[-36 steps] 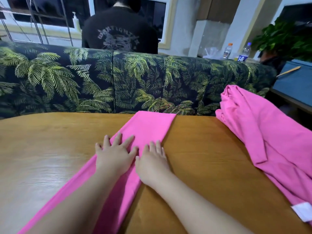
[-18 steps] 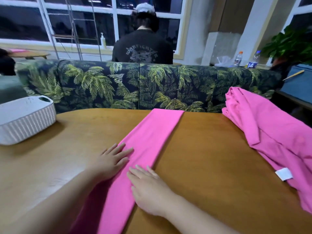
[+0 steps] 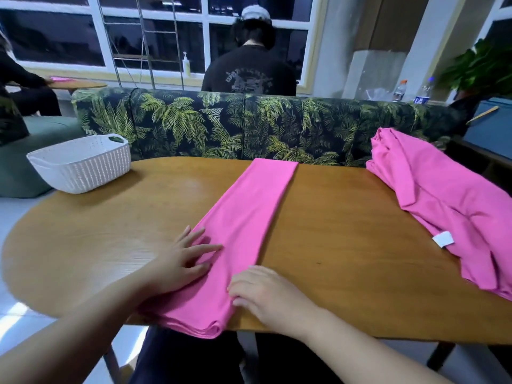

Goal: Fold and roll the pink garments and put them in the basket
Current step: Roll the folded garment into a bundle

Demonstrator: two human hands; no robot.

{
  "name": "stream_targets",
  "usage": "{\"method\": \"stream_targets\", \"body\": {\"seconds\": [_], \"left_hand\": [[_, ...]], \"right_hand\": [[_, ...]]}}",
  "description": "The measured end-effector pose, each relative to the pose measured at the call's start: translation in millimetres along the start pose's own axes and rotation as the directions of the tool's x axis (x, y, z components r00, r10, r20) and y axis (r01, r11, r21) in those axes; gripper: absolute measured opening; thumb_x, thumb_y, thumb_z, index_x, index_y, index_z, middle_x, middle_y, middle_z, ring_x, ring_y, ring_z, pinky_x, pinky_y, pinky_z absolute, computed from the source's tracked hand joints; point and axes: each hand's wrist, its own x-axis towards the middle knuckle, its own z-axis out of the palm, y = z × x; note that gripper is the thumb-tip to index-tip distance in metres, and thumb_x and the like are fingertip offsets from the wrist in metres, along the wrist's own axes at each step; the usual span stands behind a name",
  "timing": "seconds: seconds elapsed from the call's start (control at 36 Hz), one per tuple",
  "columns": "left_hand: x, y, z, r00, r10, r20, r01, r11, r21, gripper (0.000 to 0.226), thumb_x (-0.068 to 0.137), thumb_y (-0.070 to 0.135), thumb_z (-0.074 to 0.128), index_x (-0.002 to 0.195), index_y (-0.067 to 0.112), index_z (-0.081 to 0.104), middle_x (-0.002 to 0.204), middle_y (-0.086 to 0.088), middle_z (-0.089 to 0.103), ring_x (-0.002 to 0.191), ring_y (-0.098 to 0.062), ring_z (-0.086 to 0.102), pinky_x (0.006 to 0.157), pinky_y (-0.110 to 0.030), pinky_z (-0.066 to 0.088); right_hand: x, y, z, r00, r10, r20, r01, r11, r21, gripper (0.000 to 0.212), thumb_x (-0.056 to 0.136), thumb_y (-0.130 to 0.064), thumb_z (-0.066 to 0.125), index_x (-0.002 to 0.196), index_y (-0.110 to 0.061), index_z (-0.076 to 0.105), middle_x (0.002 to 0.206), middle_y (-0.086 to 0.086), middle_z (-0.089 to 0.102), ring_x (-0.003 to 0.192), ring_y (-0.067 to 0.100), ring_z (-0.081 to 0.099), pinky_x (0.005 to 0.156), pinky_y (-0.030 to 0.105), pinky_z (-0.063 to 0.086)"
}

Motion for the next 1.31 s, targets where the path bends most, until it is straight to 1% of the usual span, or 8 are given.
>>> {"method": "stream_targets", "body": {"seconds": [0.11,0.36,0.53,0.64,0.78,0.89,1.06,1.31], "left_hand": [[-15,27,13,0.990,0.116,0.074,-0.115,0.993,-0.028,0.053,0.077,0.074,0.049,0.128,0.063,0.038,0.156,0.020,0.004,0.143,-0.003,-0.021,0.117,-0.030,-0.007],[-31,70,39,0.889,0.457,0.029,-0.455,0.889,-0.053,0.066,0.074,0.068,0.065,0.128,0.033,0.052,0.146,0.024,0.035,0.140,0.012,0.012,0.117,-0.018,-0.002],[-42,67,43,0.785,0.608,-0.117,-0.608,0.793,0.035,0.024,0.085,0.037,0.068,0.105,0.025,0.062,0.120,0.012,0.058,0.122,-0.005,0.051,0.102,-0.021,0.039],[-50,61,42,0.822,0.513,-0.246,-0.545,0.835,-0.077,0.014,0.092,0.035,0.062,0.088,0.022,0.064,0.095,0.012,0.062,0.095,-0.008,0.062,0.080,-0.030,0.050],[-48,63,50,0.891,0.241,-0.384,-0.341,0.914,-0.219,0.035,0.086,0.067,0.048,0.086,0.034,0.058,0.075,0.011,0.056,0.068,-0.003,0.052,0.062,-0.012,0.037],[-36,72,56,0.888,0.133,-0.441,-0.266,0.929,-0.256,0.015,0.083,0.051,0.049,0.096,0.044,0.047,0.094,0.019,0.057,0.082,0.000,0.056,0.072,-0.016,0.042],[-34,67,57,0.847,0.358,-0.392,-0.349,0.932,0.099,0.032,0.077,0.014,0.040,0.094,0.038,0.053,0.103,0.017,0.048,0.093,-0.017,0.051,0.081,-0.033,0.039],[-39,45,51,0.870,0.374,-0.320,-0.345,0.927,0.145,0.028,0.092,0.059,0.046,0.107,0.038,0.056,0.108,0.018,0.055,0.102,-0.015,0.054,0.086,-0.035,0.039]], "right_hand": [[-38,18,-15,0.997,0.066,-0.027,-0.068,0.996,-0.059,0.018,0.090,-0.029,0.045,0.097,-0.025,0.061,0.103,-0.008,0.067,0.100,0.009,0.061,0.104,0.037,0.037],[-121,27,-56,0.962,0.264,0.072,-0.259,0.964,-0.063,0.031,0.081,-0.025,0.047,0.111,-0.029,0.051,0.136,-0.015,0.052,0.139,-0.001,0.029,0.117,0.039,0.016],[-127,10,-28,0.992,0.077,-0.100,-0.084,0.994,-0.063,0.015,0.096,-0.031,0.052,0.109,-0.023,0.056,0.121,-0.004,0.062,0.124,0.010,0.052,0.109,0.031,0.036],[-121,6,-24,0.968,0.190,-0.166,-0.187,0.982,0.036,0.024,0.101,-0.039,0.043,0.105,-0.022,0.059,0.110,-0.006,0.066,0.111,0.006,0.057,0.100,0.022,0.041],[-101,0,-28,0.854,0.457,-0.249,-0.422,0.888,0.182,0.040,0.097,-0.051,0.041,0.101,-0.019,0.064,0.088,-0.025,0.051,0.089,-0.011,0.045,0.083,0.001,0.031],[-88,4,-28,0.791,0.585,-0.179,-0.544,0.807,0.232,0.014,0.094,-0.017,0.058,0.106,-0.023,0.058,0.097,-0.023,0.043,0.092,-0.009,0.046,0.079,0.005,0.034],[-88,6,-27,0.897,0.402,-0.183,-0.410,0.912,-0.001,0.016,0.085,-0.011,0.054,0.090,-0.025,0.060,0.097,-0.019,0.048,0.095,0.003,0.044,0.084,0.020,0.041],[-101,14,-31,0.908,0.416,-0.050,-0.417,0.909,0.000,0.036,0.087,-0.056,0.044,0.109,-0.030,0.057,0.116,-0.023,0.042,0.115,-0.002,0.034,0.093,0.027,0.041]]}}
